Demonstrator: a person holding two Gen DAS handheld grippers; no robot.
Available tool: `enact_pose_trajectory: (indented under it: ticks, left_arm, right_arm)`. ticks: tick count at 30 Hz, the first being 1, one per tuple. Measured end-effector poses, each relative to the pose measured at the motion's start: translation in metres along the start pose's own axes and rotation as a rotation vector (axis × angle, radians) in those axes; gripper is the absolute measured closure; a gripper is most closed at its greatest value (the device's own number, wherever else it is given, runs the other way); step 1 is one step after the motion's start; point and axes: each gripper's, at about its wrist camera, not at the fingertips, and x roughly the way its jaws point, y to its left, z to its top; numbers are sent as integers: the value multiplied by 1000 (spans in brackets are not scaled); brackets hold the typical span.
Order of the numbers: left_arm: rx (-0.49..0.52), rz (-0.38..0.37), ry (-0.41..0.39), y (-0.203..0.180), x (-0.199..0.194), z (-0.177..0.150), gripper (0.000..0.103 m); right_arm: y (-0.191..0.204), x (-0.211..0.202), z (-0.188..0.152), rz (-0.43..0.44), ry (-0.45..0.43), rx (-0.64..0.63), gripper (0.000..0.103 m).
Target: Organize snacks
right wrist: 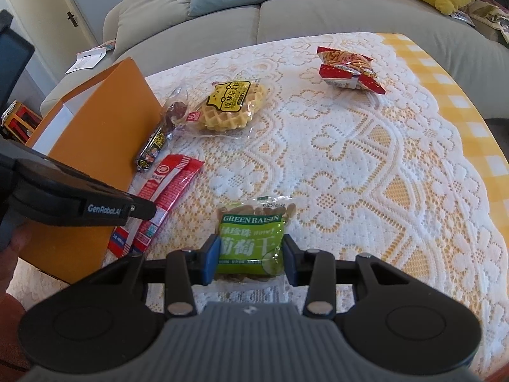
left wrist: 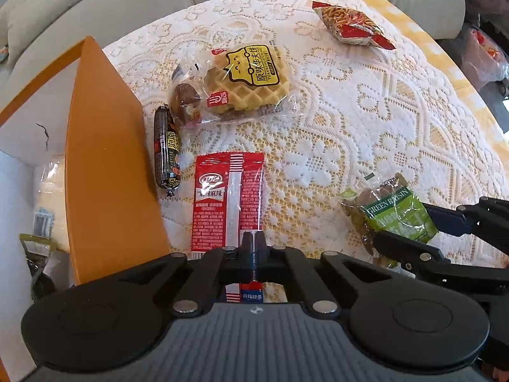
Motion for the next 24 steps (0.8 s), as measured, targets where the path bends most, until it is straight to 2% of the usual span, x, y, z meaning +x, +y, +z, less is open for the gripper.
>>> enact_pose_trajectory:
  ticks: [1,2,3,4,8,14,21,24]
  left_arm:
    - [-2,5,0,1,-1,0,80]
    - [-1,10,0,1,-2,0,70]
    - [6,21,0,1,-2,1,47]
    - [20,35,0,0,-2,3,35]
    - [88,93,54,-4,6,16,34]
    - [58,46,178,4,28,35,34]
    - [82,67,247,3,44,46,34]
    - [100,64,259,2,48,53,31]
  right_arm:
    - [1,0,0,1,-1,-3,63]
    - [1,-1,0,2,-2,-6,63]
    - [2,-1,0,4,-3,-9,63]
    - [2,-1,0,4,-4,-11,63]
    - [2,-2,-1,5,2,-13,63]
    - [4,-3,-1,13,1,-23,63]
    - [5,-2,-1,33,4,-20,63]
    - [5,-2,-1,41,8,-16,63]
